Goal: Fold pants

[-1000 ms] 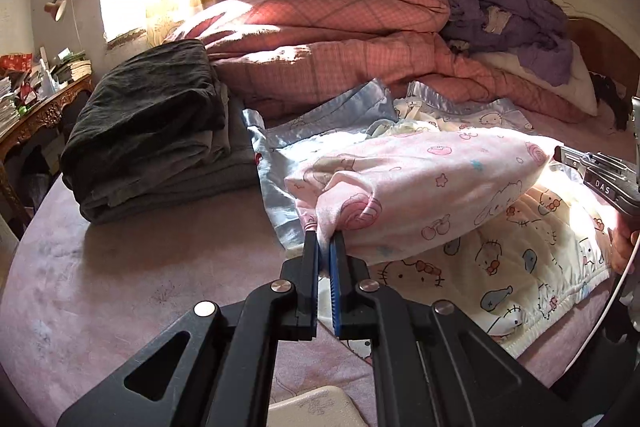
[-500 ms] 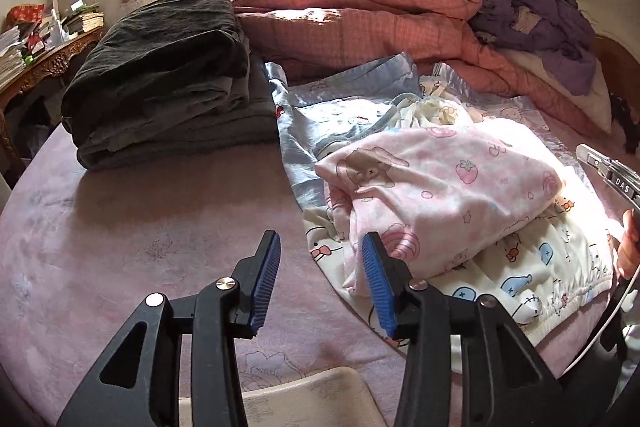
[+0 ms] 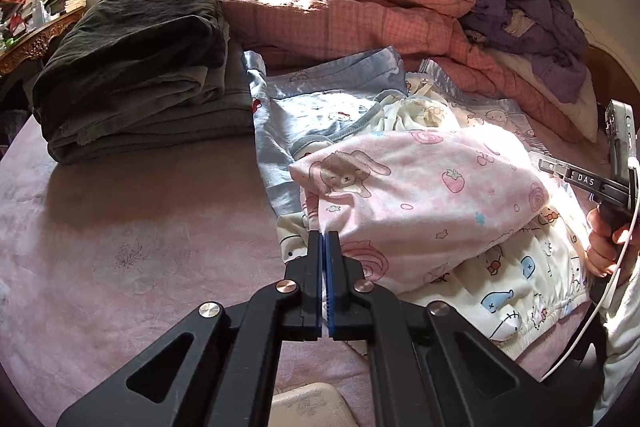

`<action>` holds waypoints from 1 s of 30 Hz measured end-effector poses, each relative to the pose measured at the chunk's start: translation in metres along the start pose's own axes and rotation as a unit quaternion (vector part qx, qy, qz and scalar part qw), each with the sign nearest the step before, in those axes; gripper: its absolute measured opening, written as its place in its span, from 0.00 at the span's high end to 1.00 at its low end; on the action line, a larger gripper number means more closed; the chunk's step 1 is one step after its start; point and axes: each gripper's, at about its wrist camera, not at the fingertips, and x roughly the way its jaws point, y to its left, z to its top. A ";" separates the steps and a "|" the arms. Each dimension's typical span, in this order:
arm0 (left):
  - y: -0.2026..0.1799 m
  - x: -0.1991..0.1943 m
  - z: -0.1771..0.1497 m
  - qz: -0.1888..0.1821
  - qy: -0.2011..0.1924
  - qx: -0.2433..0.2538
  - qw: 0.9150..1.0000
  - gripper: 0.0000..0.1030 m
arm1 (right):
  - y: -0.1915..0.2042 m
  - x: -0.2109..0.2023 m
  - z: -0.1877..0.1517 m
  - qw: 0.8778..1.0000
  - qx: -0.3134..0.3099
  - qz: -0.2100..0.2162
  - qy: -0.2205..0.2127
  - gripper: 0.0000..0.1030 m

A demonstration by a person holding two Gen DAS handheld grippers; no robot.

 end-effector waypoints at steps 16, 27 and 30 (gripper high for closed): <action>0.010 0.003 0.027 0.005 0.013 -0.015 1.000 0.70 | 0.003 -0.017 0.026 0.999 -0.001 0.041 -0.021 0.64; 0.013 0.058 0.061 0.026 0.033 -0.037 0.998 0.99 | 0.000 0.034 0.042 0.999 0.048 -0.017 0.020 0.99; 0.010 0.055 0.065 0.053 0.020 -0.023 0.998 0.98 | 0.003 0.031 0.049 0.997 0.016 -0.073 -0.012 1.00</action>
